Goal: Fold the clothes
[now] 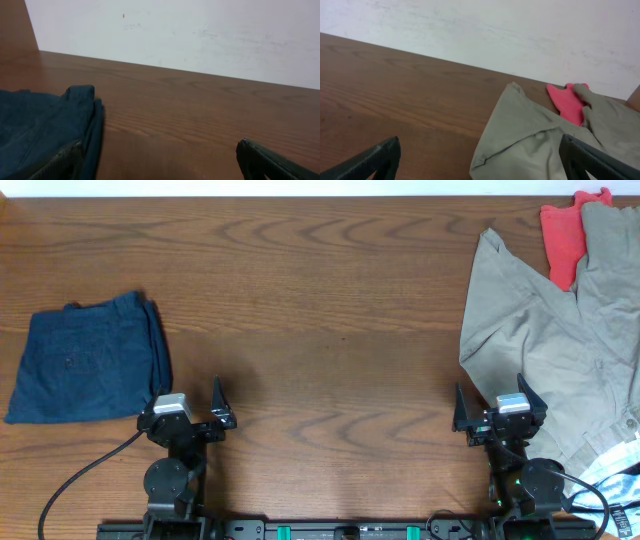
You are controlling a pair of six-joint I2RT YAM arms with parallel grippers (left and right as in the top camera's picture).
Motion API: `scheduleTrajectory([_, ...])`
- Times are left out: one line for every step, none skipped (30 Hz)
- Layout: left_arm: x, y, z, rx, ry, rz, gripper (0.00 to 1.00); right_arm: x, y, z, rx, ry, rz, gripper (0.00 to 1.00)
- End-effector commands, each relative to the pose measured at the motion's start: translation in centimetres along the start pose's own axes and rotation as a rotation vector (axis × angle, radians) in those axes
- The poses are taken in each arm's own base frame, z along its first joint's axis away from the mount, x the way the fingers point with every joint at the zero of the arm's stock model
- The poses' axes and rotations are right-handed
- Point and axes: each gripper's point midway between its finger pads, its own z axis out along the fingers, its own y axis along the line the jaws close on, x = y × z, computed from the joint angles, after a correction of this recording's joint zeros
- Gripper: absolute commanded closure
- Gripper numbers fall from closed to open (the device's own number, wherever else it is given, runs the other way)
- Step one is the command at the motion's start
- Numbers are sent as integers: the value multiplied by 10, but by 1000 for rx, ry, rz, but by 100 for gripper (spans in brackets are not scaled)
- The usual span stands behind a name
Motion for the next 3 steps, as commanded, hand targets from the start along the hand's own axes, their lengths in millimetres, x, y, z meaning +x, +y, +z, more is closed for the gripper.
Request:
scheduleTrajectory([16,6,1,-24,49,20,2,0,2,0,-5,-2,-12,1])
scheduleTrajectory([16,6,1,-24,50,20,2,0,2,0,-5,-2,-12,1])
scheduleTrajectory([16,6,1,-24,50,20,2,0,2,0,-5,-2,-12,1])
